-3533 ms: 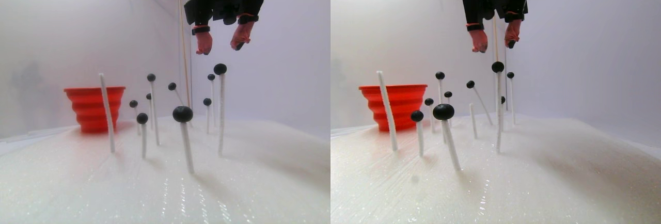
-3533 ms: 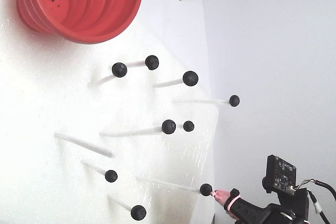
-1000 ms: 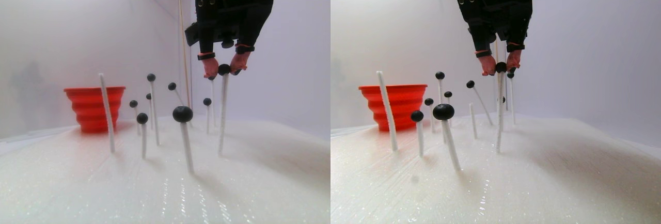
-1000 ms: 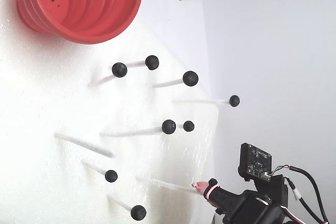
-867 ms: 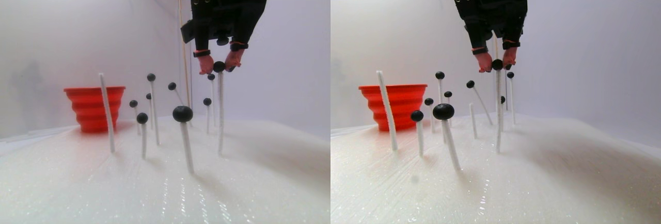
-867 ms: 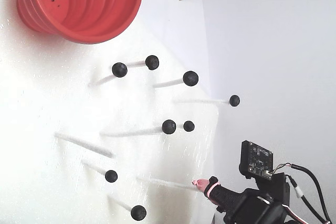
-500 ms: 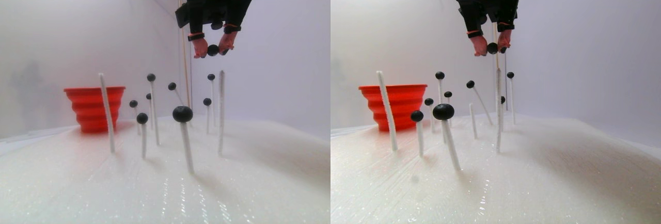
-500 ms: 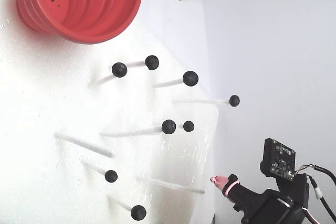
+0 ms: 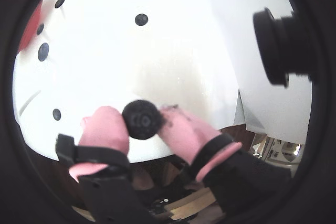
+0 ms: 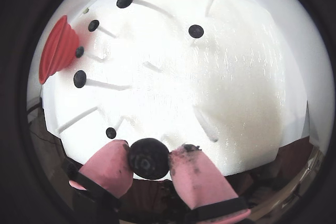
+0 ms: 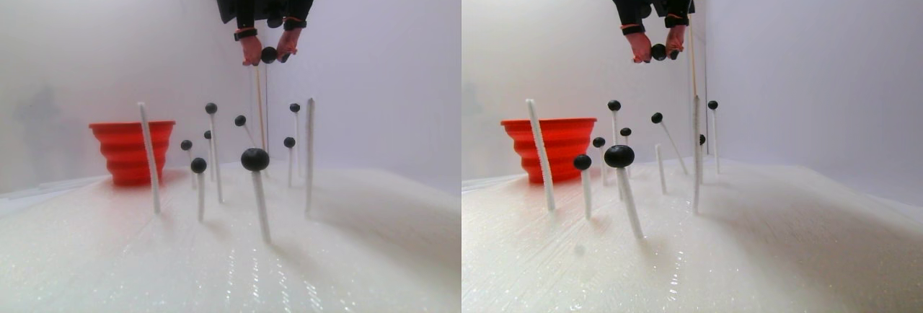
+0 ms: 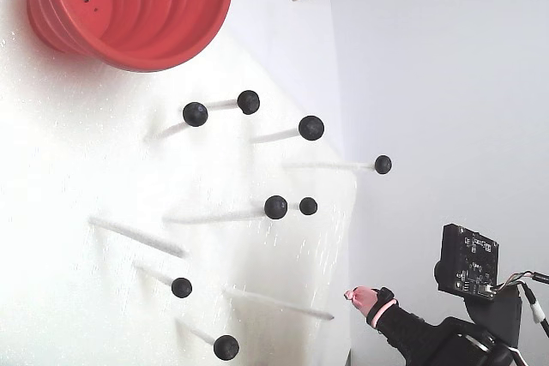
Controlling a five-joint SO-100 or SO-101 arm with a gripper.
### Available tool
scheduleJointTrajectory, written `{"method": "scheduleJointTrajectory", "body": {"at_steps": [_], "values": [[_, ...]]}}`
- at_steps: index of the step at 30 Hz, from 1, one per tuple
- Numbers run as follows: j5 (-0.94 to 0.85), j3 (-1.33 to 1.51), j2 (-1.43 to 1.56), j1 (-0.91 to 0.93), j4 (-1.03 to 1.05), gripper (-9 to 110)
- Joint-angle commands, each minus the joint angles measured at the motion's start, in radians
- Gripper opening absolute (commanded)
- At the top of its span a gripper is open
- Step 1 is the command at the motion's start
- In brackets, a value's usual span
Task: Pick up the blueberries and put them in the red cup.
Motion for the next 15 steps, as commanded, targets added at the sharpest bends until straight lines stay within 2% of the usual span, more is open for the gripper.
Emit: {"method": "scheduleJointTrajectory", "body": {"at_steps": [1, 15], "values": [[-0.009, -0.018, 0.083, -0.043, 0.000, 12], [-0.035, -0.023, 0.095, -0.186, -0.026, 12]]}}
